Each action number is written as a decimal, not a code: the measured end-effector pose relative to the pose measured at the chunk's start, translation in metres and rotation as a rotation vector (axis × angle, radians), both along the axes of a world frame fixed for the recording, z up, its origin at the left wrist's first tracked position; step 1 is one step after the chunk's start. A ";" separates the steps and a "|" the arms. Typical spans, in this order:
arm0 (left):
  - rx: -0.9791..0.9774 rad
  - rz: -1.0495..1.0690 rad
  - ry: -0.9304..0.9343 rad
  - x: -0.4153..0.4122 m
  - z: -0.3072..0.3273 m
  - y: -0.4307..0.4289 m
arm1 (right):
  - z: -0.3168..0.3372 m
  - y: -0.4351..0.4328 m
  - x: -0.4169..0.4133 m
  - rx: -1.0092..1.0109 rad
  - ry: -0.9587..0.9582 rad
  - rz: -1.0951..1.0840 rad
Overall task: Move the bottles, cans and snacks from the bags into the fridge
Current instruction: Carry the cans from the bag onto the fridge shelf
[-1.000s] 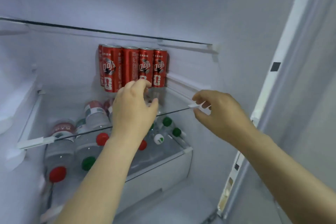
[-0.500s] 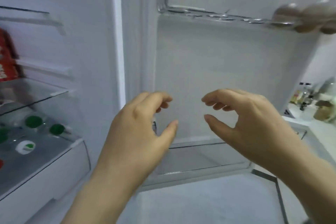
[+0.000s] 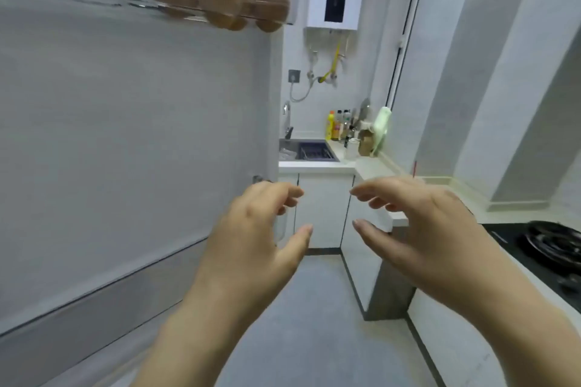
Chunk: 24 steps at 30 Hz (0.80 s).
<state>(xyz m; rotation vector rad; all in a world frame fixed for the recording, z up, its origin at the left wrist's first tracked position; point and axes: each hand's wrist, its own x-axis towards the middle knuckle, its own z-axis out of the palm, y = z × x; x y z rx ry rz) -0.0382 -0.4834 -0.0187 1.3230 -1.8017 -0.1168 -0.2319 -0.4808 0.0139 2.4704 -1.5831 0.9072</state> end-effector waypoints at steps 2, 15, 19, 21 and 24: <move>0.023 -0.100 -0.001 -0.032 -0.005 -0.012 | -0.007 0.003 -0.030 0.028 -0.016 -0.087; 0.119 -0.645 -0.045 -0.180 -0.024 -0.090 | -0.040 0.023 -0.148 0.141 -0.202 -0.676; 0.133 -0.816 -0.038 -0.212 -0.030 -0.112 | -0.055 0.027 -0.159 0.155 -0.263 -0.867; 0.148 -0.903 -0.055 -0.230 -0.035 -0.116 | -0.063 0.032 -0.166 0.163 -0.293 -0.962; 0.183 -1.020 -0.079 -0.260 -0.048 -0.117 | -0.075 0.048 -0.177 0.195 -0.331 -1.095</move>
